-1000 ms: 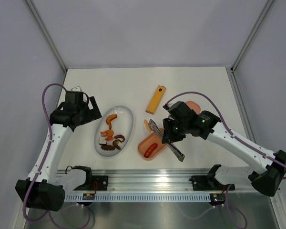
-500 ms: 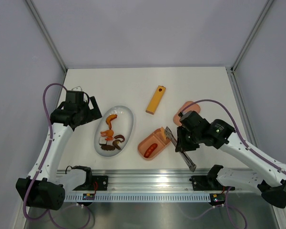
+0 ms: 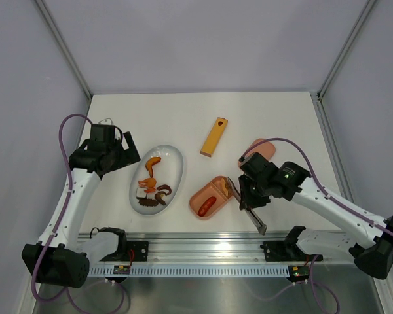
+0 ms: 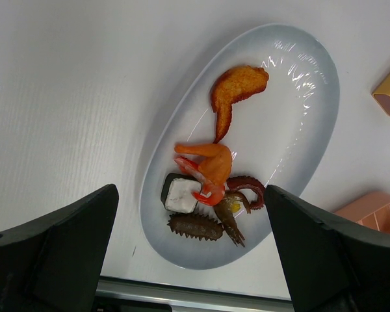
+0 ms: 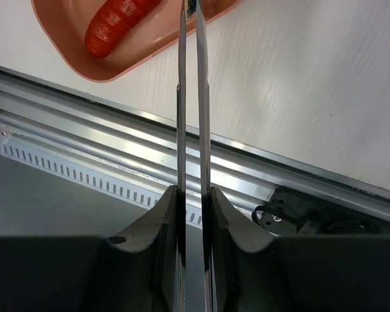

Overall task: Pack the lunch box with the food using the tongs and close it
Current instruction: Place the fake food in the packing box, then adjust the fake food on the plate.

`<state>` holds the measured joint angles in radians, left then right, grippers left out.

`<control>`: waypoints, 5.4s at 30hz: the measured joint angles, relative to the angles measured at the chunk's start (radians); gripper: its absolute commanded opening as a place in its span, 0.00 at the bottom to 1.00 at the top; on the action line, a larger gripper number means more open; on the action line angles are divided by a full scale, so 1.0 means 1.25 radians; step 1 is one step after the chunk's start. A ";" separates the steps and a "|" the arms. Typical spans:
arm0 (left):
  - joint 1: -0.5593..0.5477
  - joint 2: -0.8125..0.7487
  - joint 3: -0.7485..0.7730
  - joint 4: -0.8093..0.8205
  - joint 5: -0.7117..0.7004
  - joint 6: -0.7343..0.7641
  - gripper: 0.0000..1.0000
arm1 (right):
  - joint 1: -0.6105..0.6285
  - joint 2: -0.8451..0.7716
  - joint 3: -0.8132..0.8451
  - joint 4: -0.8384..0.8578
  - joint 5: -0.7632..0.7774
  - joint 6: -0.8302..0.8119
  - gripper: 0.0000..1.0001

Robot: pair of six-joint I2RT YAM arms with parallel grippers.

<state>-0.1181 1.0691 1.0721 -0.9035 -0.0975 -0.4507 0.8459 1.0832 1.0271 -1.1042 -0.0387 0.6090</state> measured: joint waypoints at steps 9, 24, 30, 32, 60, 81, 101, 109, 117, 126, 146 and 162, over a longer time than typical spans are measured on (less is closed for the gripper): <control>0.000 0.008 0.001 0.000 0.000 -0.002 0.99 | 0.000 0.025 -0.004 0.026 -0.003 -0.031 0.00; 0.000 0.017 0.001 0.000 0.004 -0.002 0.99 | 0.000 0.067 -0.010 0.030 0.002 -0.053 0.35; 0.000 0.027 0.001 0.002 0.011 -0.003 0.99 | 0.000 0.086 -0.007 0.029 0.010 -0.063 0.41; 0.000 0.027 0.001 0.005 0.012 -0.002 0.99 | -0.001 0.090 -0.003 0.030 0.019 -0.064 0.46; 0.000 0.026 0.001 0.011 0.001 -0.002 0.99 | 0.012 0.235 0.260 0.041 0.031 -0.098 0.33; 0.000 -0.065 0.000 0.019 -0.042 -0.036 0.99 | 0.148 0.603 0.579 0.066 -0.034 -0.222 0.42; 0.000 -0.066 -0.015 0.033 -0.061 -0.045 0.99 | 0.162 0.691 0.603 0.047 -0.003 -0.249 0.52; 0.000 -0.066 -0.015 0.033 -0.069 -0.045 0.99 | 0.163 0.721 0.617 0.046 0.005 -0.269 0.52; 0.000 -0.066 -0.015 0.032 -0.075 -0.045 0.99 | 0.175 0.743 0.652 0.042 0.031 -0.293 0.50; 0.000 -0.066 -0.015 0.031 -0.076 -0.045 0.99 | 0.183 0.746 0.656 0.041 0.049 -0.302 0.25; 0.000 -0.066 -0.015 0.031 -0.075 -0.045 0.99 | 0.183 0.705 0.645 0.041 0.088 -0.290 0.48; 0.000 -0.066 -0.015 0.030 -0.075 -0.045 0.99 | 0.183 0.707 0.662 0.008 0.088 -0.307 0.51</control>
<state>-0.1181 0.9871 1.0538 -0.8658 -0.1917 -0.5068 1.0752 1.9675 1.8545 -1.0943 0.0708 0.2249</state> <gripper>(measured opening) 0.988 0.516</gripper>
